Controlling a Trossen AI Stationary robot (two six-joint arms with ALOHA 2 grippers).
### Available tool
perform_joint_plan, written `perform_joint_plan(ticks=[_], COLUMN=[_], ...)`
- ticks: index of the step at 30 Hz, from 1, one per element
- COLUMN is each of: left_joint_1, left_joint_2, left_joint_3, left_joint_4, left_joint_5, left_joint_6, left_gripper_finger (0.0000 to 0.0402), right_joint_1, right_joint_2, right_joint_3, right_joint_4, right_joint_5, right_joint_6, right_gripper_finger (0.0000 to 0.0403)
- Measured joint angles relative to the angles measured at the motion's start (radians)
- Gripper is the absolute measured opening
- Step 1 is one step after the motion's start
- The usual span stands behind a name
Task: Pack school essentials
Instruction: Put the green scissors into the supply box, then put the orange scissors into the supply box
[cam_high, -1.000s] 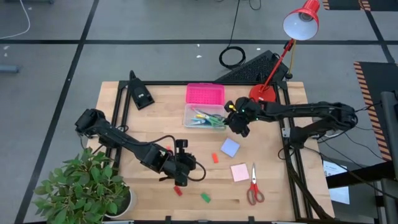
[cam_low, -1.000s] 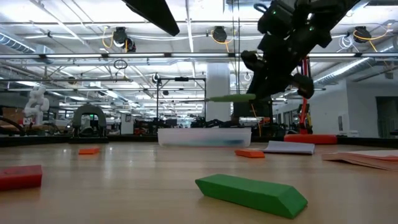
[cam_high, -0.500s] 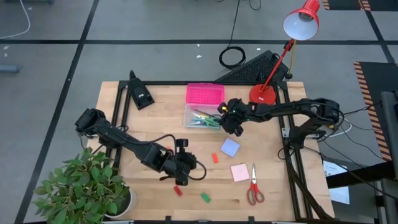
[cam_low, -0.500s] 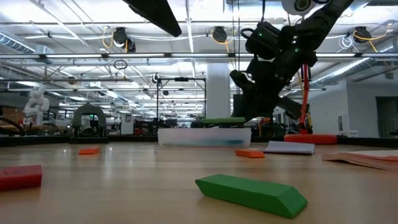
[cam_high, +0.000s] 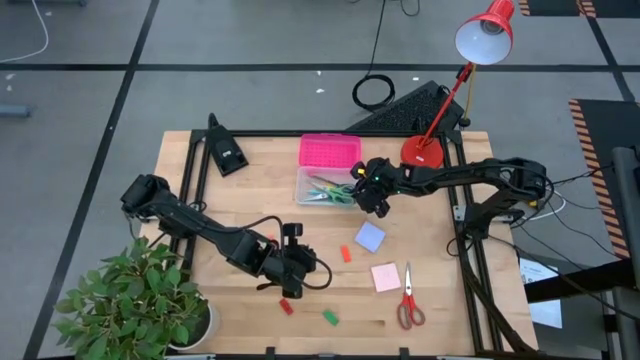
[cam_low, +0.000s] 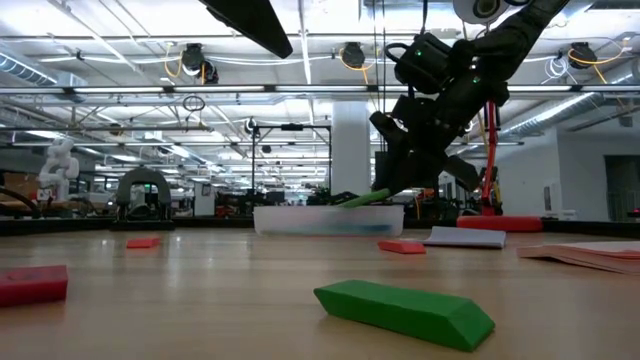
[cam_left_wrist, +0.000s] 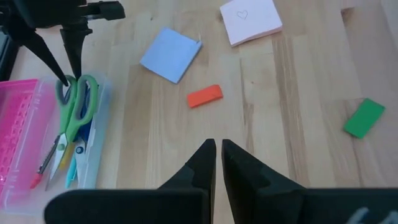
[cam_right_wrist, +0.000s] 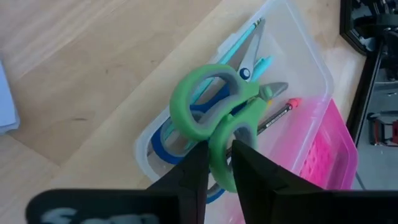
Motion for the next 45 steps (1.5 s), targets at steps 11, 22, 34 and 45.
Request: perform_joint_plan(ticks=[11,22,34,45], left_joint_1=[0.001,0.001,0.056,0.133], left_joint_2=[0.000,0.000,0.000,0.000], left_joint_3=[0.000,0.000,0.000,0.000], left_joint_4=[0.001,0.001,0.031,0.056], left_joint_5=[0.000,-0.001,-0.023,0.011], left_joint_6=[0.002,0.005,0.049,0.109], left_gripper_finger=[0.0031,0.0031,0.0031,0.0031], right_joint_1=[0.000,0.010,0.069,0.089], right_joint_2=[0.000,-0.033,-0.246,-0.440], right_joint_3=[0.000,0.000,0.000,0.000], right_joint_4=[0.026,0.004,-0.151,-0.318], right_joint_5=[0.031,0.057,0.057,0.057], right_joint_6=[0.024,0.070,0.384,0.624], right_gripper_finger=[0.0069,0.0069,0.0069,0.0069])
